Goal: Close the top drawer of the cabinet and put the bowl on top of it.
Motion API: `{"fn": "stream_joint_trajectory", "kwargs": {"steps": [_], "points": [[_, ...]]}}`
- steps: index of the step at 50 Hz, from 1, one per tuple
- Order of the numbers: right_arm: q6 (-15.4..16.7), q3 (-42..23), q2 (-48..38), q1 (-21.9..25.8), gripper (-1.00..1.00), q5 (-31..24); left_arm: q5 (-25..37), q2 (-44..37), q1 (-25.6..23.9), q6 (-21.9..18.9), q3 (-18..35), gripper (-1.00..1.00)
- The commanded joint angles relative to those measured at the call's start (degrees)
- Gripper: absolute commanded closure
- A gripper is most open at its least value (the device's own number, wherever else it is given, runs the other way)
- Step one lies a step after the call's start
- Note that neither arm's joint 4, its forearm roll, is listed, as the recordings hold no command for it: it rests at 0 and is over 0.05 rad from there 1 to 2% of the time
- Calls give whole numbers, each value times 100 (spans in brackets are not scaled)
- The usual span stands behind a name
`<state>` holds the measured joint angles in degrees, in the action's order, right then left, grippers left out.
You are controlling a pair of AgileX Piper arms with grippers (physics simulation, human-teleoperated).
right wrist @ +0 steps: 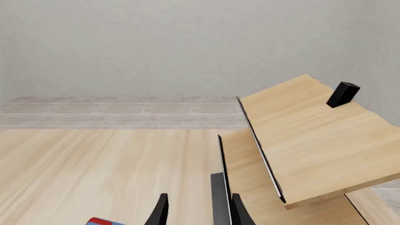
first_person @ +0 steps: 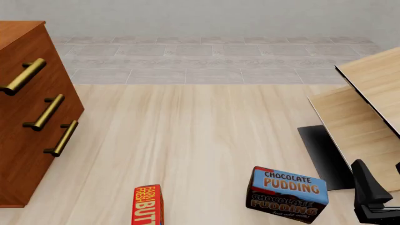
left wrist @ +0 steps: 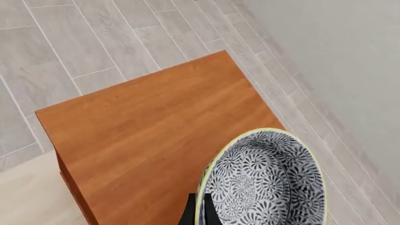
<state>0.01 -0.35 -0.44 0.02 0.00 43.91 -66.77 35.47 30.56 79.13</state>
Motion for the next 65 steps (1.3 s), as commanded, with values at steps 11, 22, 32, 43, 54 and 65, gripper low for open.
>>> {"fn": "stream_joint_trajectory", "kwargs": {"steps": [11, 22, 32, 43, 54, 65], "points": [[0, 8, 7, -1, -100, 3, -316, -206, 130, -136, -167, 100], [-1, 8, 7, -1, -100, 3, -394, -370, 240, -369, -115, 100], [0, 8, 7, 0, -100, 3, -388, -486, 321, -404, 143, -100], [0, 8, 7, 0, -100, 3, -152, -444, 330, -415, 462, -100], [0, 8, 6, 1, -100, 3, 252, -224, 348, -458, 863, -100], [-1, 8, 7, 0, -100, 3, 947, 51, 390, -551, 1375, -100]]}}
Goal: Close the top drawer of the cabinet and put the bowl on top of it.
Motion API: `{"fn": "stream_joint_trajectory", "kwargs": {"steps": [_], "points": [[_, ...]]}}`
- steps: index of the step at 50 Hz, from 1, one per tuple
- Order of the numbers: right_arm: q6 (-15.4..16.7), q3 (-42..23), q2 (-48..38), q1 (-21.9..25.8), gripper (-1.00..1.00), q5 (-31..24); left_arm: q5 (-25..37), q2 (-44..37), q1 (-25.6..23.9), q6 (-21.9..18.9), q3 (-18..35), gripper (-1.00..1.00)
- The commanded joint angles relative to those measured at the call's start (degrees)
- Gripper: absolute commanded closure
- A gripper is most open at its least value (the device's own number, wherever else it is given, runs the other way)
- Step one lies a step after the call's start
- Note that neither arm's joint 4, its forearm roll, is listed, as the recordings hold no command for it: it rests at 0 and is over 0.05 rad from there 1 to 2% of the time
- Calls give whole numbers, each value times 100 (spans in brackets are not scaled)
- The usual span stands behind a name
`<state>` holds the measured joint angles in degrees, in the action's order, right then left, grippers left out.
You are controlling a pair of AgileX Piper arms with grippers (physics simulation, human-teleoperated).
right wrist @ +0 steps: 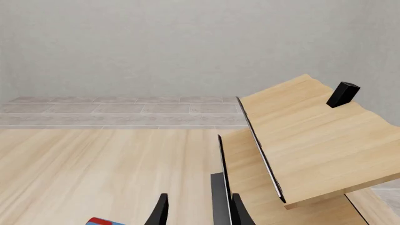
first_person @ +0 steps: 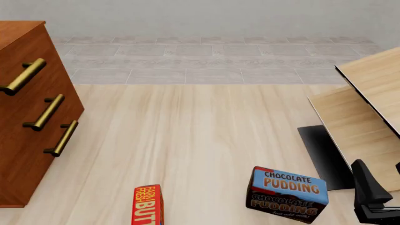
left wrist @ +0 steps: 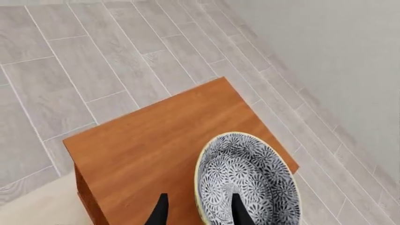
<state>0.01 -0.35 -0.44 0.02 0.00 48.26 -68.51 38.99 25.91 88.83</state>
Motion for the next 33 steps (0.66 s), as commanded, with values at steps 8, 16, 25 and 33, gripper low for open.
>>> {"fn": "stream_joint_trajectory", "kwargs": {"steps": [8, 16, 25, 33], "points": [[0, 8, 7, 1, -100, 3, 410, 763, 23, -129, -162, -100], [0, 8, 6, 0, -100, 3, 877, 1027, -14, -168, 92, -100], [-1, 8, 7, -1, -100, 3, 838, 1522, -190, -58, -403, -100], [0, 8, 8, -1, -100, 3, 869, 2131, -381, 94, -808, -100]]}}
